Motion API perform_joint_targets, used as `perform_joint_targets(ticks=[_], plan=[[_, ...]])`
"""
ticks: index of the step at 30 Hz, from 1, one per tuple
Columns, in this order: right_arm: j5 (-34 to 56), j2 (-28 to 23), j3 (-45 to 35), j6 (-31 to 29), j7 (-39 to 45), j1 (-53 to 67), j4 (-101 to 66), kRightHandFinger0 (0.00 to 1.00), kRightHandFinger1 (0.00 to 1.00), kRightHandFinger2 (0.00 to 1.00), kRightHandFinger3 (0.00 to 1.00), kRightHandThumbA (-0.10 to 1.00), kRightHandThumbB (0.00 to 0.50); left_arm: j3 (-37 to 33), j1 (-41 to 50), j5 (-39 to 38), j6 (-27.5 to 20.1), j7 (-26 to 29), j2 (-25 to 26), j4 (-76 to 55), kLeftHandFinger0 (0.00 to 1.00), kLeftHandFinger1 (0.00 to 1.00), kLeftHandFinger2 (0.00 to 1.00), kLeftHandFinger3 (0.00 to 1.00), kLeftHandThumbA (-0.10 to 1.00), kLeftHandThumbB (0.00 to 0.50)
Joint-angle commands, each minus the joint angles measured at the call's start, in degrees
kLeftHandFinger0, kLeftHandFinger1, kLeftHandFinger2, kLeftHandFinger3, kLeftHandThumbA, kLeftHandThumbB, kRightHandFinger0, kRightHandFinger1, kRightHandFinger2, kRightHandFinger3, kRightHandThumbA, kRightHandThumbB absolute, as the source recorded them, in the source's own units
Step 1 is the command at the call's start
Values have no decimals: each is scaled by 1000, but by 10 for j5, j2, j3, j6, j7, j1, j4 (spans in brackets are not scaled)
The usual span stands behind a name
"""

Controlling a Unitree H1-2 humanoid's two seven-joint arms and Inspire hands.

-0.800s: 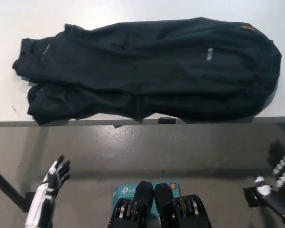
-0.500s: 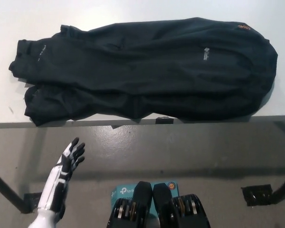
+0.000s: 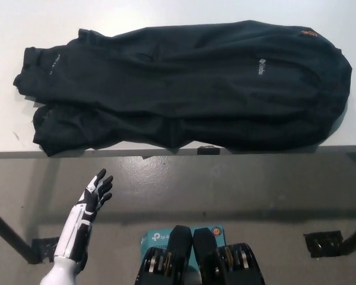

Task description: The robot grabs the right edges of the black jacket on the table, and folds it in half

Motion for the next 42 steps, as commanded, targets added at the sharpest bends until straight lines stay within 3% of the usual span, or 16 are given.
perform_joint_targets(ticks=[1,7,9,10,21,35,42], plan=[[129,-87,6,135,29,-167,205,1000,1000,1000,1000,1000,165,8,0,11,-16,5,9,-9,1000,1000,1000,1000,1000,204],[160,-96,16,135,57,-228,354,1000,1000,1000,1000,1000,207,11,10,17,-13,8,9,-15,1000,1000,1000,1000,1000,209],[156,-96,22,135,65,-236,385,1000,1000,1000,1000,1000,249,12,10,18,-16,9,10,-13,1000,1000,1000,1000,1000,189],[151,-95,23,135,68,-238,393,1000,1000,1000,1000,1000,229,13,10,17,-16,9,10,-12,1000,1000,1000,1000,1000,182],[108,-70,39,119,109,-257,494,1000,1000,1000,1000,1000,315,29,21,16,-17,8,10,-18,1000,1000,1000,1000,1000,140],[51,-73,77,62,124,-262,603,1000,1000,1000,1000,1000,315,38,29,29,-27,15,9,-17,1000,1000,1000,1000,1000,206],[33,-75,88,49,128,-265,625,1000,1000,1000,1000,1000,317,39,28,23,-39,12,8,-15,1000,1000,1000,1000,1000,199]])
